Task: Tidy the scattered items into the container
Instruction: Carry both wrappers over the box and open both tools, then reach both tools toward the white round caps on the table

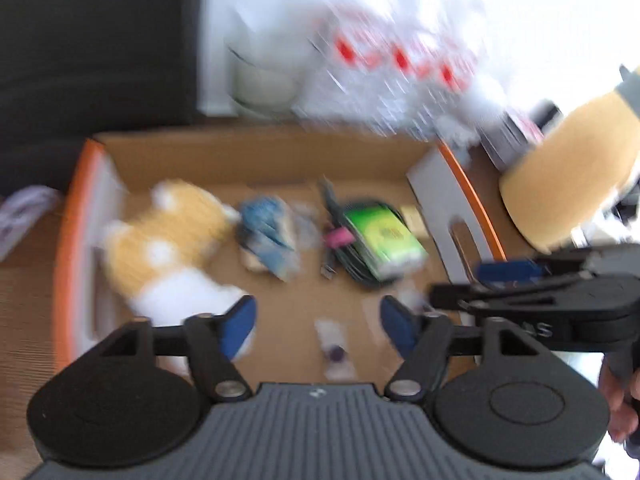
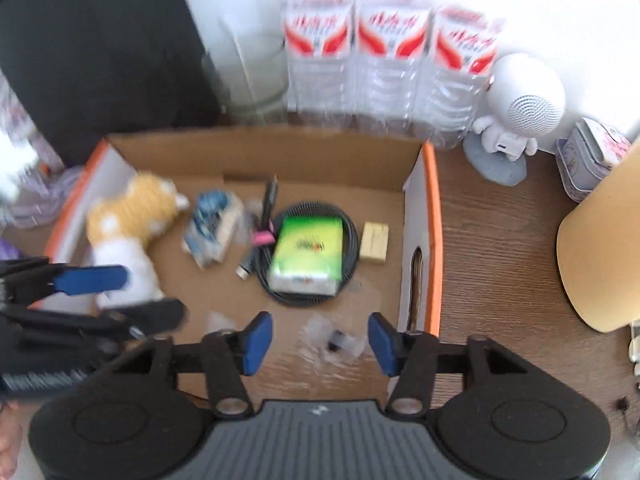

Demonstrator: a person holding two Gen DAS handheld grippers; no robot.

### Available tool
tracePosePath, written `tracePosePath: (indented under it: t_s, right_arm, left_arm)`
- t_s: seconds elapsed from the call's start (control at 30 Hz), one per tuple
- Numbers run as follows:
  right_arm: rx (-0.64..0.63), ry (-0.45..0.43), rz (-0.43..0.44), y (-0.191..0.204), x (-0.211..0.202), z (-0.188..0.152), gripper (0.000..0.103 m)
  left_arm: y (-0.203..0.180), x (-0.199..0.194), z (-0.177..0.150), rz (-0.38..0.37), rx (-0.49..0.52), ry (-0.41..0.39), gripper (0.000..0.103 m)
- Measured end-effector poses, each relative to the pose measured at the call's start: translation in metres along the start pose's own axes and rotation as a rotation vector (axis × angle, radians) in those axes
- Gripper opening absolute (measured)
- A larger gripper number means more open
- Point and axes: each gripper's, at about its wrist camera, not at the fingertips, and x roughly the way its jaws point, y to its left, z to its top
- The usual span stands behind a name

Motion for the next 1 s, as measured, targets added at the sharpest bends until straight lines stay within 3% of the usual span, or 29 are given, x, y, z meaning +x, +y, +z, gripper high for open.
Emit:
tracePosePath:
  t_s: [0.1,0.33,0.37,0.43,0.53,0.6,0.73,0.87,1.0]
  right_arm:
    - [0.006,-0.006,0.014,0.006,-0.014,-0.001,0.062]
    - [-0.029,-0.082,-0.018,0.023,-0.046,-0.022,0.064]
    - [-0.039,-0.119,-0.016,0.026,-0.053,-0.028,0.066]
    - [-0.065,-0.234,-0.026,0.033,-0.066,-0.044,0.08]
    - [-0.117,-0.468,-0.05,0.044,-0.079,-0.081,0.083]
    - [-0.102,-0.557,-0.029,0.045,-0.081,-0.101,0.084]
    - [-0.067,-0.622,0.007,0.04,-0.073,-0.126,0.084]
    - [-0.082,-0.642,-0.024,0.045,-0.069,-0.141,0.084]
    - [-0.089,-0.679,-0.022,0.045,-0.078,-0.162,0.084]
  left_arm:
    - [0.015,-0.023,0.0,0.078,-0.07,-0.02,0.09]
    - [0.031,-0.056,-0.026,0.194,-0.106,-0.048,0.092]
    - [0.029,-0.062,-0.033,0.212,-0.098,-0.083,0.096]
    - [0.02,-0.075,-0.051,0.257,-0.045,-0.186,0.098]
    - [0.006,-0.091,-0.084,0.314,0.023,-0.364,0.099]
    - [0.003,-0.098,-0.104,0.312,0.028,-0.451,0.102]
    - [-0.004,-0.103,-0.133,0.327,0.037,-0.57,0.103]
    - [-0.007,-0.101,-0.145,0.295,0.032,-0.576,0.103]
    - [-0.014,-0.105,-0.165,0.332,0.064,-0.606,0.103]
